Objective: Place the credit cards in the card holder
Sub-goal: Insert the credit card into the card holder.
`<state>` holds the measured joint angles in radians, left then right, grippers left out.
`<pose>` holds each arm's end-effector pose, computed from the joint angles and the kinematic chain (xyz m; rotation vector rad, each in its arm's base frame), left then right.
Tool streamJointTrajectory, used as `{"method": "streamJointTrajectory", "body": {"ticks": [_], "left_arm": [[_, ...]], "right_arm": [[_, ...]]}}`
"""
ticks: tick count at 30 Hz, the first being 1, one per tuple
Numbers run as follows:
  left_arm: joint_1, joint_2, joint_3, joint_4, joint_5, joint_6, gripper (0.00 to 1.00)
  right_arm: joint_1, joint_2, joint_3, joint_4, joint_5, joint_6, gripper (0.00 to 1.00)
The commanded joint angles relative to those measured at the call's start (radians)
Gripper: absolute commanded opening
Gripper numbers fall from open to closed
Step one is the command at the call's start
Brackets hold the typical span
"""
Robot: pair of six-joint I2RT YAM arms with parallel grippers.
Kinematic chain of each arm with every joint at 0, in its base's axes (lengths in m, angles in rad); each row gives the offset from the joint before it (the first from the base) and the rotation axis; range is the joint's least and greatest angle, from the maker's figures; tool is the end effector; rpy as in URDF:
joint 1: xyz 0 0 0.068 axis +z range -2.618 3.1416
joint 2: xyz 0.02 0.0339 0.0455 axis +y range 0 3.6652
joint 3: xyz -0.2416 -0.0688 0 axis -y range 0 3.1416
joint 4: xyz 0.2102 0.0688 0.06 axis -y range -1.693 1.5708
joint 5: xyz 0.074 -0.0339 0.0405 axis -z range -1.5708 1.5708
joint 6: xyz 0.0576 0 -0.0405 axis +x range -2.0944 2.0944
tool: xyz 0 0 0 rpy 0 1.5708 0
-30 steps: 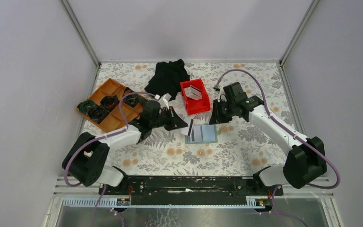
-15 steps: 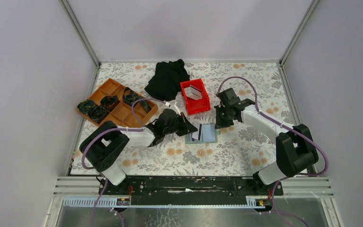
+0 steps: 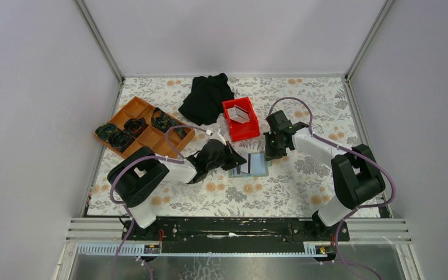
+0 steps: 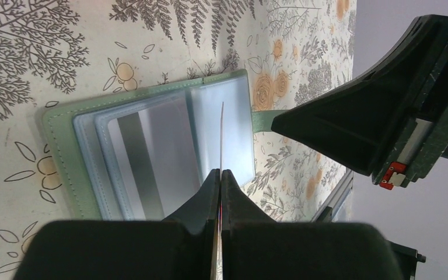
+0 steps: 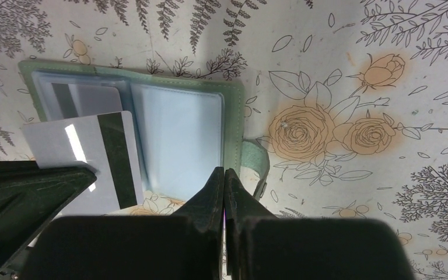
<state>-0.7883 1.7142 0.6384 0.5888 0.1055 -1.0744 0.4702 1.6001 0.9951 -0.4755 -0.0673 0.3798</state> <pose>0.2236 -0.2335 0.1347 -0.2560 2.2912 -1.1857 0.2621 0.1376 0.1688 -0.1447 2.6956 0.3612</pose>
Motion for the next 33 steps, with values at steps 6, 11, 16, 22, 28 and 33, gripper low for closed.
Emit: {"method": "streamJointTrajectory", "body": {"ticks": [6,11,16,22,28,33], "left_arm": [[-0.017,0.012,0.016,0.052,-0.095,-0.006,0.0],[-0.022,0.024,0.017,0.052,-0.114,-0.014,0.0],[-0.028,0.043,0.015,0.061,-0.124,-0.03,0.0],[-0.037,0.058,0.021,0.058,-0.136,-0.047,0.0],[-0.042,0.067,0.019,0.055,-0.155,-0.071,0.0],[-0.043,0.081,0.021,0.06,-0.162,-0.095,0.0]], "right_arm": [[-0.002,0.036,0.023,0.026,0.04,0.033,0.0],[-0.002,0.05,0.023,0.029,0.051,0.037,0.0],[-0.001,0.057,0.023,0.029,0.061,0.039,0.0],[-0.002,0.086,0.022,0.032,0.062,0.042,0.0],[-0.001,0.094,0.012,0.041,0.061,0.046,0.0],[-0.002,0.102,0.007,0.044,0.059,0.046,0.0]]}}
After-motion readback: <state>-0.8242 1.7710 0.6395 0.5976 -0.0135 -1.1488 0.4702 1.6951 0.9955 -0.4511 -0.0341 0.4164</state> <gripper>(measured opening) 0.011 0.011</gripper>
